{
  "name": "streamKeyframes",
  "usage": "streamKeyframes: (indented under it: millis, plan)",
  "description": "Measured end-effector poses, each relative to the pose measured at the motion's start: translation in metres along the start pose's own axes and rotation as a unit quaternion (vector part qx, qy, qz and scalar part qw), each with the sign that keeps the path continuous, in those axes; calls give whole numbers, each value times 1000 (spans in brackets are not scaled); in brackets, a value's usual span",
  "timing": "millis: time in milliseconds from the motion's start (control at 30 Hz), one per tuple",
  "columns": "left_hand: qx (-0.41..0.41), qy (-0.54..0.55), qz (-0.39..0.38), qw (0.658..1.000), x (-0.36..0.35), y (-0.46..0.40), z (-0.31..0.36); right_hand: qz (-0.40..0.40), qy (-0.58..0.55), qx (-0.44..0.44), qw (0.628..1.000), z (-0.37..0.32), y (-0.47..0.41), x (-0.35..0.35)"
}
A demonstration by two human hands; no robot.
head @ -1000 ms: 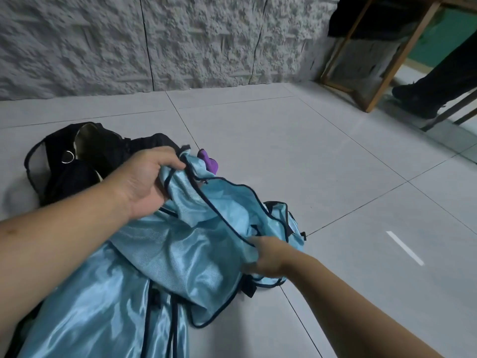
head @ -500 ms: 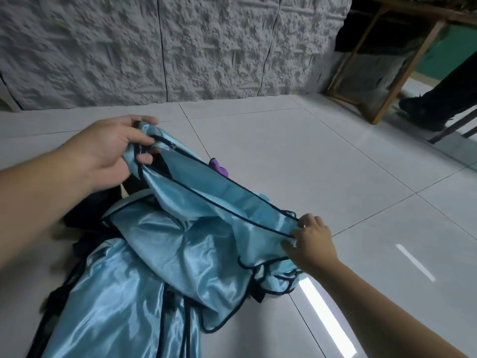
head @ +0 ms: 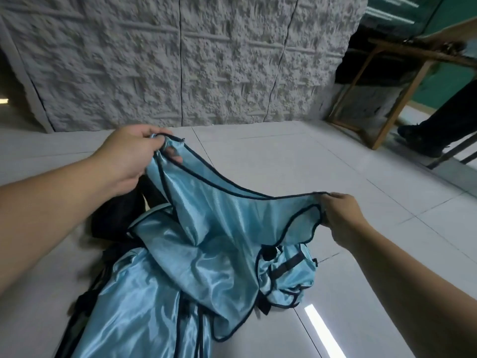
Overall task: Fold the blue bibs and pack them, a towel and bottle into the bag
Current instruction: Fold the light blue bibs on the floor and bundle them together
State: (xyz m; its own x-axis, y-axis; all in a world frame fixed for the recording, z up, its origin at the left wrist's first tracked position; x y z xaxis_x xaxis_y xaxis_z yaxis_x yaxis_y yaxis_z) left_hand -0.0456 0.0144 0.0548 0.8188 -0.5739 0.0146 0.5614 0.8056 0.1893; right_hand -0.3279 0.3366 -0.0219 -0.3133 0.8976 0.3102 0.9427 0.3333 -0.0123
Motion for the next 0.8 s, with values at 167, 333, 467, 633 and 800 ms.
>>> streamKeyframes:
  millis: [167, 333, 467, 633, 800]
  plan:
    - [-59, -108, -5, 992, 14, 19, 46, -58, 27, 94, 994, -89, 11, 3]
    - [-122, -161, 19, 979, 26, 48, 111, -65, 46, 173, 982, -178, 21, 18]
    - [-162, -205, 42, 964, 34, 69, 159, -42, 17, 224, 973, -253, 37, 27]
    - [-220, -275, 125, 927, 56, 93, 204, -12, -6, 255, 967, -325, 57, 43]
    - [-220, -320, 232, 892, 104, 102, 216, 16, 41, 243, 969, -348, 65, 67]
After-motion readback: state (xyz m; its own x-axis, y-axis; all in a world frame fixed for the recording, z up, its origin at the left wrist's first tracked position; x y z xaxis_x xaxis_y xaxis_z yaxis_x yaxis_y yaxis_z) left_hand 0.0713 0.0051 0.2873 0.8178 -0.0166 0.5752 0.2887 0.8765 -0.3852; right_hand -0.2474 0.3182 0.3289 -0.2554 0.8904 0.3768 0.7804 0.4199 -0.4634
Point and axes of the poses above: each hand's wrist, its own y-axis away from the middle knuckle, its own x-axis out of the back of the hand, z = x × y, the point moved 5 cm from there along -y, towards the middle knuckle, and after that the axes turned 10 degrees about x, right-handed, at the moved point
